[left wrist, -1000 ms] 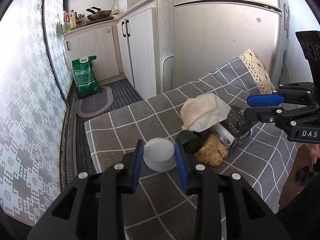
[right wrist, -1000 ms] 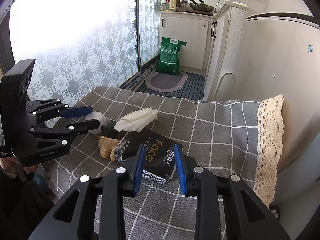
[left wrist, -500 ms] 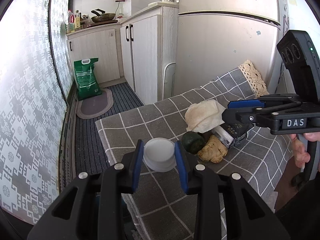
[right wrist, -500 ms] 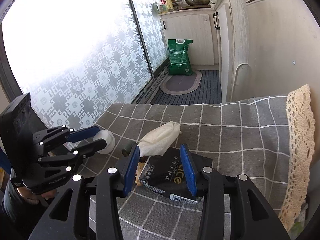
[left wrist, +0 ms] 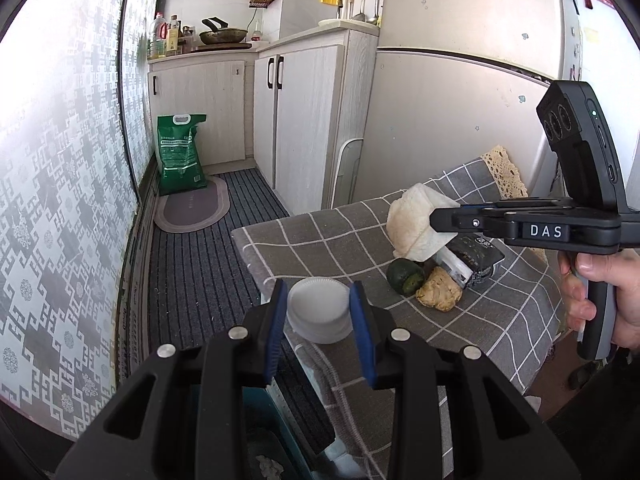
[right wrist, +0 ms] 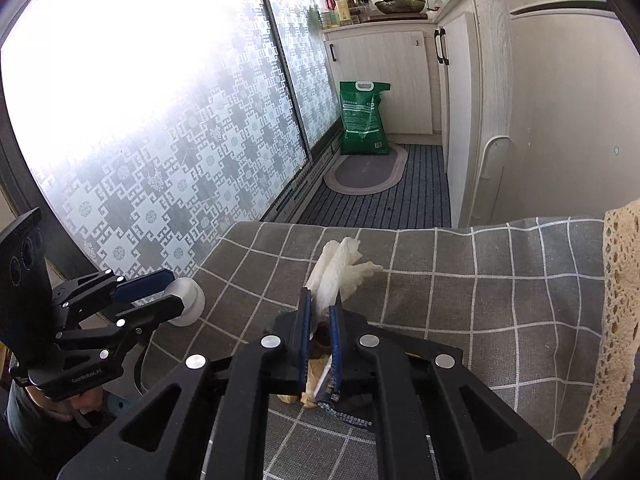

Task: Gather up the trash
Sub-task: 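Lower the white lid into the bin and open the left tool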

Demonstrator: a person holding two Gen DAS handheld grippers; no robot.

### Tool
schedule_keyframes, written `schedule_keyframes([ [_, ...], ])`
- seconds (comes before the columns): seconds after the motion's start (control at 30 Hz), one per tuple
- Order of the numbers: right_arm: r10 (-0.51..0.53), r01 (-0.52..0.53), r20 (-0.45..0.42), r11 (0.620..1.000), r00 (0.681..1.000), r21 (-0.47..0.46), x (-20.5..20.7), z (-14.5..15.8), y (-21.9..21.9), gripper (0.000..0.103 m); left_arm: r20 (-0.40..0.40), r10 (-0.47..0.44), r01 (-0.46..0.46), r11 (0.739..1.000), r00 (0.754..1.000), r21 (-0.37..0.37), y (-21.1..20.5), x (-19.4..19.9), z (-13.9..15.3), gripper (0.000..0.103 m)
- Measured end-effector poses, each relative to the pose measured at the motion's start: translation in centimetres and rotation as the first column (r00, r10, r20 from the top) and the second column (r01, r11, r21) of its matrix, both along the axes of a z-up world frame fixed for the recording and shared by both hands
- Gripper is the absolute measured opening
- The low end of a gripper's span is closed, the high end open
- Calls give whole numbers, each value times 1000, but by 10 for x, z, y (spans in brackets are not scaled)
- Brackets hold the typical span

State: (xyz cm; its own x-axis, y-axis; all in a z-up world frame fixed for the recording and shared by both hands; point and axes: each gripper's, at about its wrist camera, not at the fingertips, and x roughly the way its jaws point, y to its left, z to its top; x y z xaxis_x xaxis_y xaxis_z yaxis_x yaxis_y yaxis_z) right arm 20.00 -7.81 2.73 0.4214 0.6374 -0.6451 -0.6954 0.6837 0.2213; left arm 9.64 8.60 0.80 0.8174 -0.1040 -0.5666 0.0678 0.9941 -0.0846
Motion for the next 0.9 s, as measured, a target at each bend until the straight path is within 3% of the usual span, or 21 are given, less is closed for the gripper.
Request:
schedule_keyframes([
  [0.43,27,-28,64,999,998,23,-20,23,18,6,-14,42,-43,997,999,-69,29,-20,-4,33],
  [0.47,31,-33,68,999,997,26,-22,25,20,6,-13,44,-45,996,999,-72,32,-21,-3,27],
  [0.5,36,-38,69,999,997,27,-24,27,22,6,-16,48,-49,996,999,-74,34,-22,-3,10],
  [0.7,47,-47,68,999,997,-2,-30,24,33,1,-65,53,-57,997,996,-55,39,-24,-16,14],
  [0.9,38,-38,77,999,996,0,-33,27,34,0,-67,71,-75,995,995,-60,49,-32,-17,12],
])
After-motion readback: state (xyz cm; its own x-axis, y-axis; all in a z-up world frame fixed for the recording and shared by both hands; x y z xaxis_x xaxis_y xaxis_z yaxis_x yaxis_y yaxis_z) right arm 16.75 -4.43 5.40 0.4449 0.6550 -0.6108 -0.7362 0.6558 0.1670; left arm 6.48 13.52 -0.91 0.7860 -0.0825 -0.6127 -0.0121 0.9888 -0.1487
